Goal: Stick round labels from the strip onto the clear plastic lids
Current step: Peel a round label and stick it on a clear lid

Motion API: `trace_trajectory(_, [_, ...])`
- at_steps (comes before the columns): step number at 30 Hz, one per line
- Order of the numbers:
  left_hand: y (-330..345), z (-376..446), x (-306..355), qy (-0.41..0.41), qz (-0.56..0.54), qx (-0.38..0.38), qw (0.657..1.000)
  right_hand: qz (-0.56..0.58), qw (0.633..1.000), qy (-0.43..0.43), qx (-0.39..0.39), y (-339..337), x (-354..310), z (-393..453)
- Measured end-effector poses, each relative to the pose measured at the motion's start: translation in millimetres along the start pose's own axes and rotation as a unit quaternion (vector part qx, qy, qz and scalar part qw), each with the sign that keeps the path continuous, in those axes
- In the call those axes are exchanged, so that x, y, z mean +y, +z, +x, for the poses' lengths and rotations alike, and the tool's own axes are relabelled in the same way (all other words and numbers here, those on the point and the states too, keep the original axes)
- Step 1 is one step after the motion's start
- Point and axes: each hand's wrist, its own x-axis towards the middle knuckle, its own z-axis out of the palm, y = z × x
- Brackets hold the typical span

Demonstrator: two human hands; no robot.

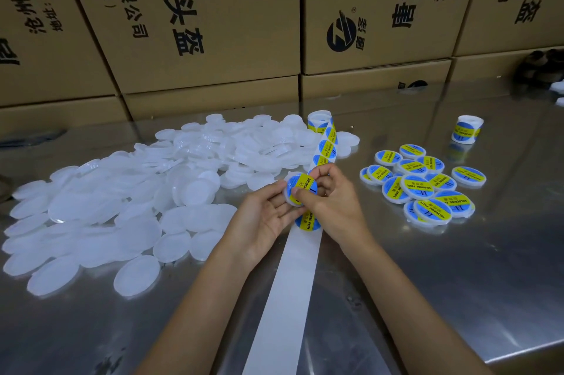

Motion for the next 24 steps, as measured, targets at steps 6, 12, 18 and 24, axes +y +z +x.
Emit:
trace_trajectory(6, [0.4, -1.0, -0.1, 0.007, 0.029, 0.005, 1.0, -0.083, 0.995, -0.045, 0.016, 1.2, 7.3, -0.1])
trace_trajectory(12, [0.1, -3.0, 1.3, 0.003, 0.008, -0.002, 1.0, -0.152, 0.986, -0.039, 0.047, 0.2, 10.3, 2.0])
trace_trajectory(18, [0.6, -4.6, 4.7, -0.001, -0.038, -0.026, 0.999, -0.167, 0.984, -0.034, 0.049, 0.9, 9.1, 0.3])
trace_trajectory(24, [-0.3, -3.7, 5.7, -0.006, -0.031, -0.042, 0.999, -0.158, 0.982, -0.086, 0.052, 0.6, 7.0, -2.2])
